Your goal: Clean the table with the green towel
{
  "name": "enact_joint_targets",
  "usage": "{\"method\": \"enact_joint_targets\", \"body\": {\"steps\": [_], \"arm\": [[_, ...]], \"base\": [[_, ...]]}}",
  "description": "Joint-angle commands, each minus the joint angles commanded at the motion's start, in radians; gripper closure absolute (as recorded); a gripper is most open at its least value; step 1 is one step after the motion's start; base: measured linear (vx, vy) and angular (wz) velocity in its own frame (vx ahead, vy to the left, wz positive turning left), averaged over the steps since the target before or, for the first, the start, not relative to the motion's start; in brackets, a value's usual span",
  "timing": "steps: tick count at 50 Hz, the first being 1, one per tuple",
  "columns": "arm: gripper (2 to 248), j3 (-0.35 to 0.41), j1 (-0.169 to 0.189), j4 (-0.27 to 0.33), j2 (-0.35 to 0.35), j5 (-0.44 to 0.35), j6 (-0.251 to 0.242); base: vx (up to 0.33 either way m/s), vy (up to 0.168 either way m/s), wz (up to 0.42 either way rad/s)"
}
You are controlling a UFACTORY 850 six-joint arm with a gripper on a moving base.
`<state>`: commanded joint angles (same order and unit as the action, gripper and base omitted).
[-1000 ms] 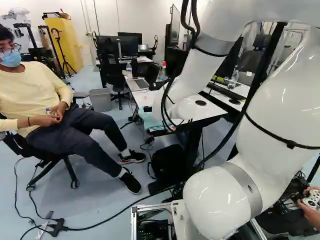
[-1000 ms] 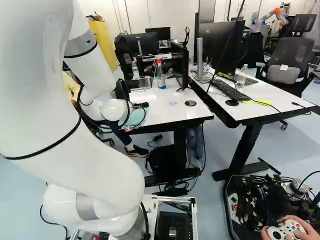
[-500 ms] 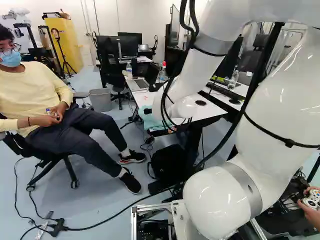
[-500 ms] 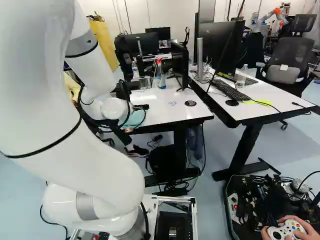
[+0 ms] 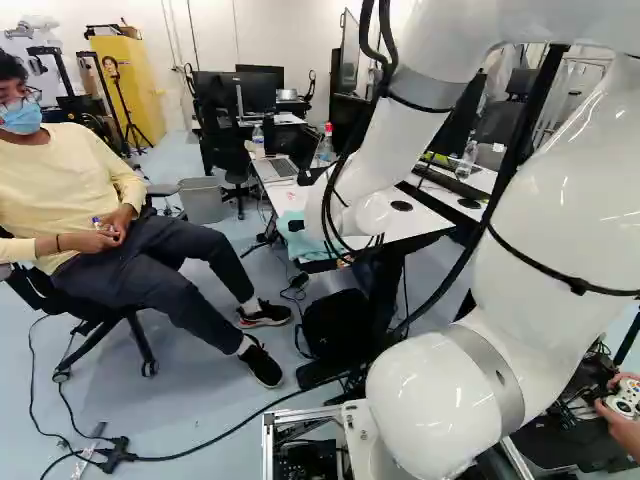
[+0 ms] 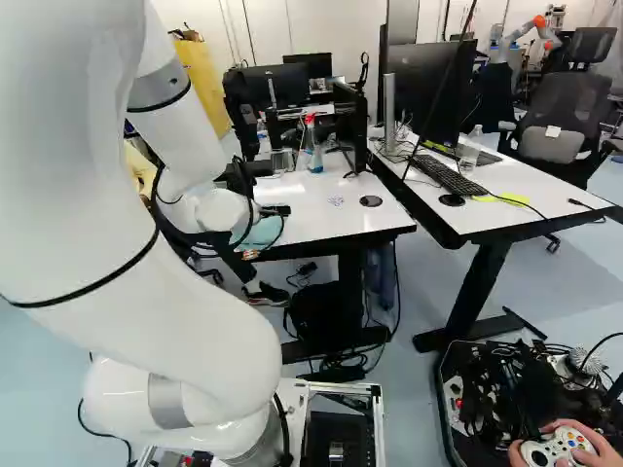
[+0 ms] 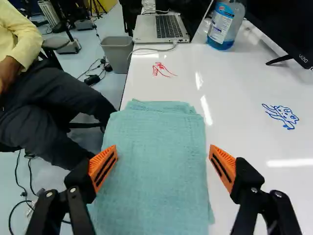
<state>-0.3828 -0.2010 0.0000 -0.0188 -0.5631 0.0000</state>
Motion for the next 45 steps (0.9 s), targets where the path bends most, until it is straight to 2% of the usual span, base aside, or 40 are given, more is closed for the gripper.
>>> {"method": "enact_joint_targets", "body": {"steps": [45], "arm": [[3, 0.000, 0.000, 0.000, 0.000, 0.047, 0.000]], "base": [[0.000, 0.000, 0.000]]}}
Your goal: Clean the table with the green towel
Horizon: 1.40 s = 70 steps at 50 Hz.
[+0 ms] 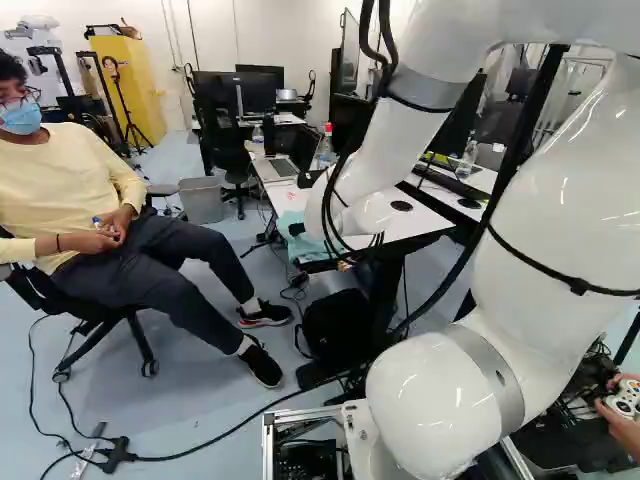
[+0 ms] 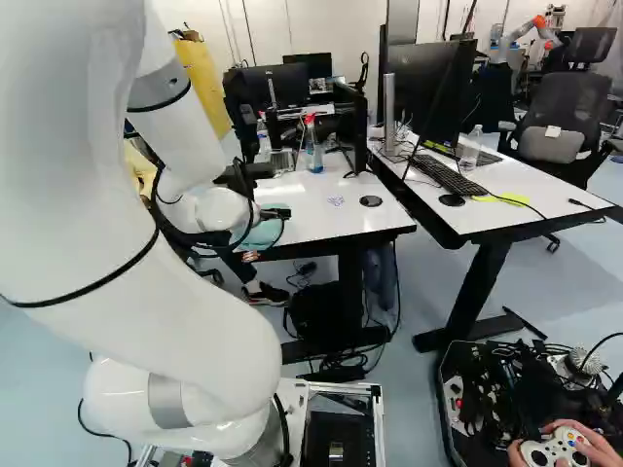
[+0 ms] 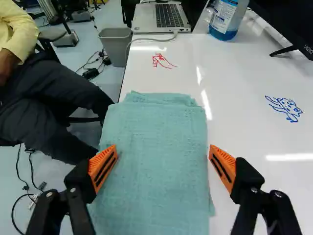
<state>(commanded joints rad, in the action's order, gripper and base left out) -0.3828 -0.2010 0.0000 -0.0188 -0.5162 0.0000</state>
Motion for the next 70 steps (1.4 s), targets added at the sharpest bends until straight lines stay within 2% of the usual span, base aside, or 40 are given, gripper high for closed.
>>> {"method": "enact_joint_targets", "body": {"steps": [14, 15, 19, 20, 25, 26, 30, 31, 35, 36, 40, 41, 61, 70], "arm": [[3, 0.000, 0.000, 0.000, 0.000, 0.000, 0.000], [23, 0.000, 0.000, 0.000, 0.000, 0.000, 0.000], [23, 0.000, 0.000, 0.000, 0.000, 0.000, 0.000], [62, 0.000, 0.000, 0.000, 0.000, 0.000, 0.000], [62, 0.000, 0.000, 0.000, 0.000, 0.000, 0.000], [99, 0.000, 0.000, 0.000, 0.000, 0.000, 0.000], [99, 0.000, 0.000, 0.000, 0.000, 0.000, 0.000], [135, 0.000, 0.000, 0.000, 0.000, 0.000, 0.000], [135, 0.000, 0.000, 0.000, 0.000, 0.000, 0.000], [171, 0.000, 0.000, 0.000, 0.000, 0.000, 0.000], [171, 0.000, 0.000, 0.000, 0.000, 0.000, 0.000], [194, 0.000, 0.000, 0.000, 0.000, 0.000, 0.000], [199, 0.000, 0.000, 0.000, -0.001, 0.000, 0.000], [199, 0.005, 0.000, 0.000, -0.023, 0.000, 0.000]], "base": [[0.000, 0.000, 0.000], [0.000, 0.000, 0.000], [0.000, 0.000, 0.000], [0.000, 0.000, 0.000], [0.000, 0.000, 0.000], [0.000, 0.000, 0.000], [0.000, 0.000, 0.000], [0.000, 0.000, 0.000], [0.000, 0.000, 0.000], [0.000, 0.000, 0.000], [0.000, 0.000, 0.000], [0.000, 0.000, 0.000], [0.000, 0.000, 0.000], [0.000, 0.000, 0.000]]}}
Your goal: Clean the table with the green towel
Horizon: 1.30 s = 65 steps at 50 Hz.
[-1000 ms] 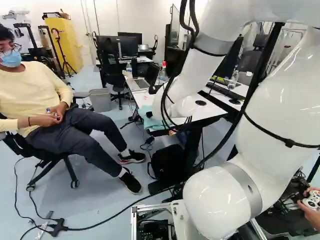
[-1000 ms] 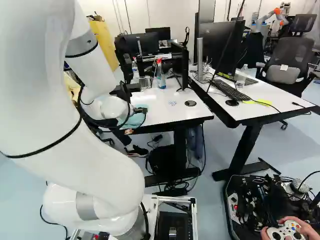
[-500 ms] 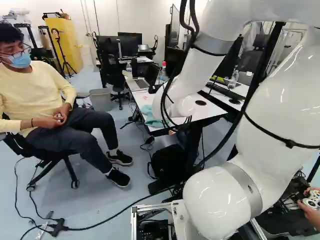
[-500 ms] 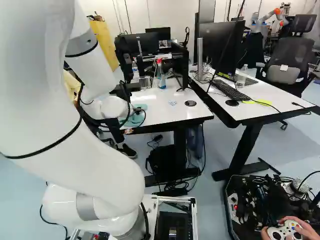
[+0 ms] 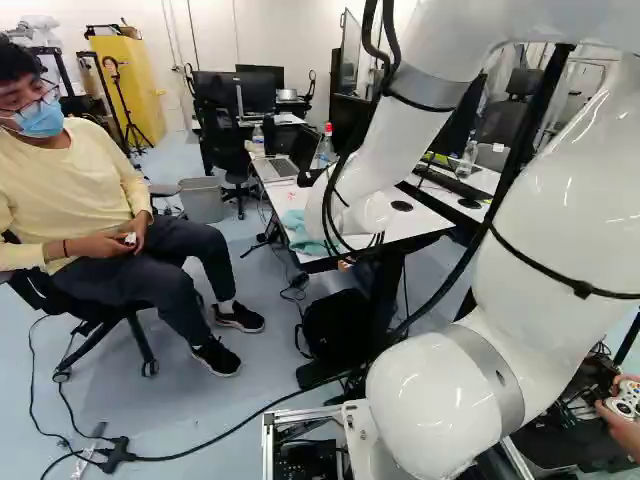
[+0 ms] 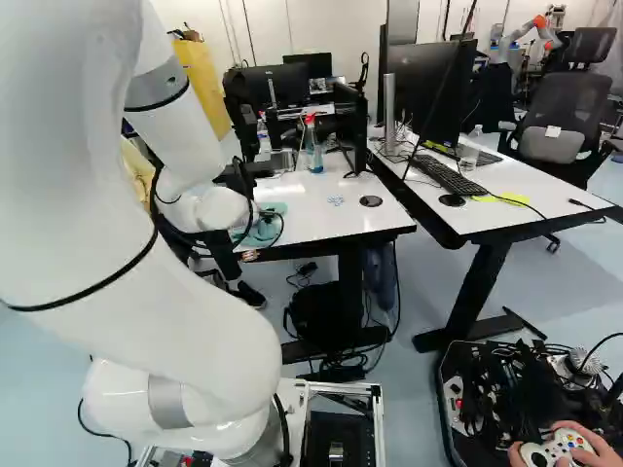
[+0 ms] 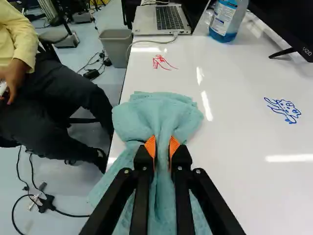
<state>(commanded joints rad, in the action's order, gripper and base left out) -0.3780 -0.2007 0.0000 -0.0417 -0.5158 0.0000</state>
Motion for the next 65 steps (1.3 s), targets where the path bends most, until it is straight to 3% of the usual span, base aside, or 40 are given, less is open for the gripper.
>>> {"method": "enact_joint_targets", "body": {"steps": [27, 65], "arm": [[199, 0.012, 0.035, 0.000, -0.087, 0.013, 0.000], [199, 0.050, 0.174, 0.000, -0.237, 0.100, 0.000]], "base": [[0.000, 0.000, 0.000], [0.000, 0.000, 0.000]]}}
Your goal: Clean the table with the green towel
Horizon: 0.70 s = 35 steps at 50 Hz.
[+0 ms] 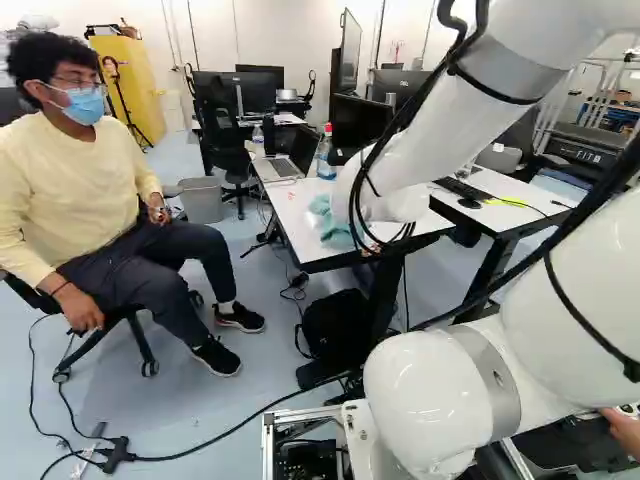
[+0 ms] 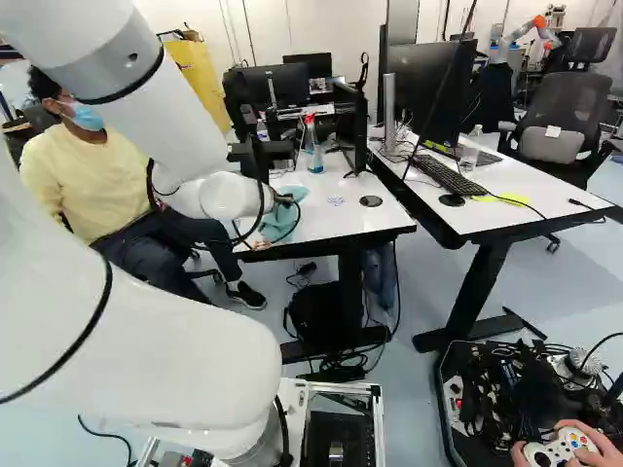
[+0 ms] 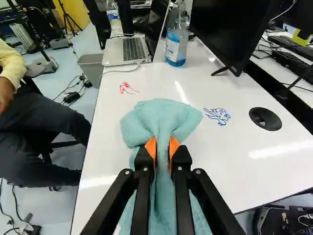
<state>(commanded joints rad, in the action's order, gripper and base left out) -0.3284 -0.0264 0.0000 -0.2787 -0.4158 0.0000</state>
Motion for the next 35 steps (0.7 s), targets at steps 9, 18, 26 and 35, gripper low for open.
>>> {"method": "enact_joint_targets", "body": {"steps": [9, 18, 26, 35], "arm": [[199, 0.001, 0.036, 0.000, -0.027, 0.022, 0.000], [199, -0.003, 0.072, 0.000, -0.049, 0.045, 0.000], [199, -0.006, 0.105, 0.000, -0.064, 0.066, 0.000], [199, -0.011, 0.141, 0.000, -0.062, 0.090, 0.000]], "base": [[0.000, 0.000, 0.000], [0.000, 0.000, 0.000], [0.000, 0.000, 0.000], [0.000, 0.000, 0.000]]}}
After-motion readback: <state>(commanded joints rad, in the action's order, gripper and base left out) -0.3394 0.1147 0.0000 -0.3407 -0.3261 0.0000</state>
